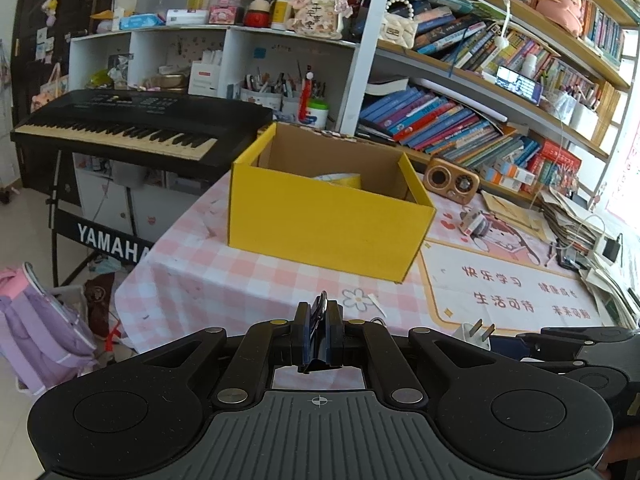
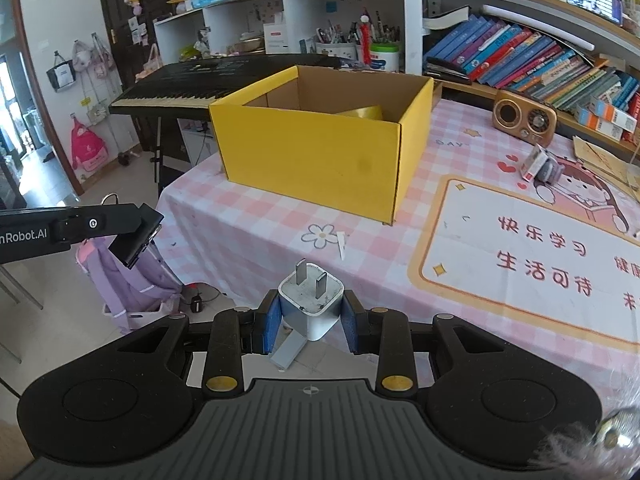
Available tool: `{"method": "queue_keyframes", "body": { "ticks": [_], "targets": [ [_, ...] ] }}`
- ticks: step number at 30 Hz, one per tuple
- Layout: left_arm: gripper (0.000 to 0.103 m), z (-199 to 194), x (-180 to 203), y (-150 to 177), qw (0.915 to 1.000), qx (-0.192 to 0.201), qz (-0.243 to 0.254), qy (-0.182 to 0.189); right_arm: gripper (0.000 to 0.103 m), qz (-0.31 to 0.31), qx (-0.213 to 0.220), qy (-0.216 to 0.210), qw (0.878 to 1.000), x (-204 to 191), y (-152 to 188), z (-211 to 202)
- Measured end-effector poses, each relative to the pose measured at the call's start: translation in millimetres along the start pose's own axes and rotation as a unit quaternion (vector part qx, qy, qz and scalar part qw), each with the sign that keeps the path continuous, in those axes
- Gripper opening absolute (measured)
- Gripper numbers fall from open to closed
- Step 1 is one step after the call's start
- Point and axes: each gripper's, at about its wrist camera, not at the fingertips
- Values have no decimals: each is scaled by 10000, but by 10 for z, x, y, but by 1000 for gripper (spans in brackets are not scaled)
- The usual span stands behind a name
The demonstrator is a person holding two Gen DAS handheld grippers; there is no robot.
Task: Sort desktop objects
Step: 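Carry the binder clip and white charger with both tools to the yellow box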
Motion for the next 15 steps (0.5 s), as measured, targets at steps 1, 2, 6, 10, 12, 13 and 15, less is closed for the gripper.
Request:
{"method": "queue_keyframes", "body": {
  "ticks": [1, 2, 6, 10, 12, 13, 15],
  "targets": [
    [5, 18, -2, -24, 10000, 17, -5, -12, 30, -10, 12, -8, 10000, 17, -22, 18],
    [5, 41, 1, -57, 10000, 38, -5, -23, 30, -23, 31, -7, 10000, 36, -50, 36],
    [5, 145, 34, -199, 9999, 128, -2, -41, 30, -68, 153, 0, 9999, 143, -210, 113],
    [5, 280, 87, -411, 9996, 279, 36, -39, 30, -94, 316, -29, 9995, 284, -435, 200],
    [5, 361, 119, -531, 9993, 375, 59, -36, 30, -115, 439, -53, 9990, 361, -572, 242],
    [5, 407, 138, -592, 9991, 421, 73, -32, 30, -132, 499, -68, 9986, 394, -643, 263],
    [5, 503, 180, -723, 9986, 524, 113, -25, 30, -195, 643, -102, 9977, 467, -791, 301]
  ]
}}
Point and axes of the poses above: each gripper's, at about its wrist camera, not at the fingertips, and z roughly the way its jaws point, x to its right, y to its underside, and after that the axes turned 9 degrees about -z, right-handed
